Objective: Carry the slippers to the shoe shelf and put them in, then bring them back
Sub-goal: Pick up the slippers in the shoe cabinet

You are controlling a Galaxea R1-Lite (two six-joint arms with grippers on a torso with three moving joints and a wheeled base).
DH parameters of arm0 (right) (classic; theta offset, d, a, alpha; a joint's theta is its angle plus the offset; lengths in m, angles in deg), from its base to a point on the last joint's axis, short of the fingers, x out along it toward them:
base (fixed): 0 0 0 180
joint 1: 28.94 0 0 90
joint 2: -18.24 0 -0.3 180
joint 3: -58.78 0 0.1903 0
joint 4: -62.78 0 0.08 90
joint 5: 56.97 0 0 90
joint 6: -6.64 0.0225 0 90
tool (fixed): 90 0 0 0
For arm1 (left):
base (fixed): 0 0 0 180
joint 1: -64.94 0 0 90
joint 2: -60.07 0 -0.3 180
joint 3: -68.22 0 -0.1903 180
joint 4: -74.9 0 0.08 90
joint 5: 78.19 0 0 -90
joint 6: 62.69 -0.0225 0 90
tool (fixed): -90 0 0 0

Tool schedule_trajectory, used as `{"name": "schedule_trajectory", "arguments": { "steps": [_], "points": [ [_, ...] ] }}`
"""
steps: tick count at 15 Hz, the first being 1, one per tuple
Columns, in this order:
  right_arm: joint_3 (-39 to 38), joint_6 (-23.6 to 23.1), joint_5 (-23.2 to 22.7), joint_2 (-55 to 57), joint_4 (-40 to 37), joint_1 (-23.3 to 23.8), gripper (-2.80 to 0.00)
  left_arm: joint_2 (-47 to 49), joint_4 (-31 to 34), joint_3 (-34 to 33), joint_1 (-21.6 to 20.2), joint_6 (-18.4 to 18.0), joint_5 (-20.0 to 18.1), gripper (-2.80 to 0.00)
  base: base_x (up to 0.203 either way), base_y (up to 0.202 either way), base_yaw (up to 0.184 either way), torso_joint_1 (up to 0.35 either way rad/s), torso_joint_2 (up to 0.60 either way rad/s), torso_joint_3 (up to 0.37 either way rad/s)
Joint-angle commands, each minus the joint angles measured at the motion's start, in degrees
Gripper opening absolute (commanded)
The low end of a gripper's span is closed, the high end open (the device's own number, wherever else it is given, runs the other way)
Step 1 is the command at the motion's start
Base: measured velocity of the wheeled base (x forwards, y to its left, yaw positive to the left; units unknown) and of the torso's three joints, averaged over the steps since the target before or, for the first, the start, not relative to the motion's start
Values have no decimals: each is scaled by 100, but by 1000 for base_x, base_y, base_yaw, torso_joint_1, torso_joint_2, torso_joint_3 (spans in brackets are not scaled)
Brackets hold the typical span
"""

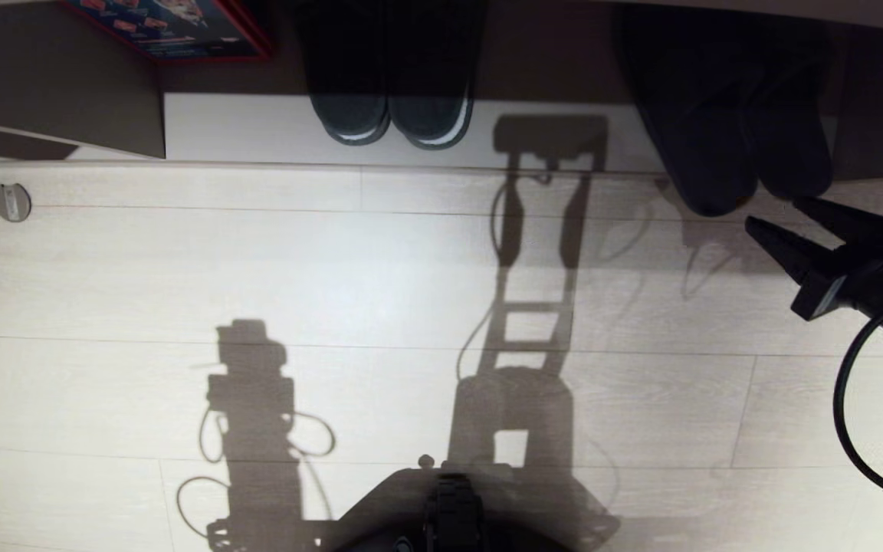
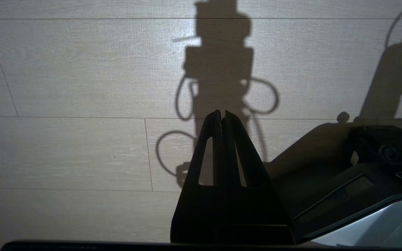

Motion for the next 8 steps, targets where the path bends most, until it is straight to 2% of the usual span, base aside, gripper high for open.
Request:
{"name": "schedule_trajectory", "arguments": {
  "steps": [1,3,8],
  "points": [
    [119,-185,56,448,317,20,0,-2,0,0,0,0,1,-280,0,0,0,0,0,0],
    [324,-439,101,668,596,136,0,-2,0,0,0,0,1,-280,0,0,0,0,0,0],
    [572,-219,121,1157,1240,318,0,-2,0,0,0,0,-2,-280,0,0,0,0,0,0]
  ]
}}
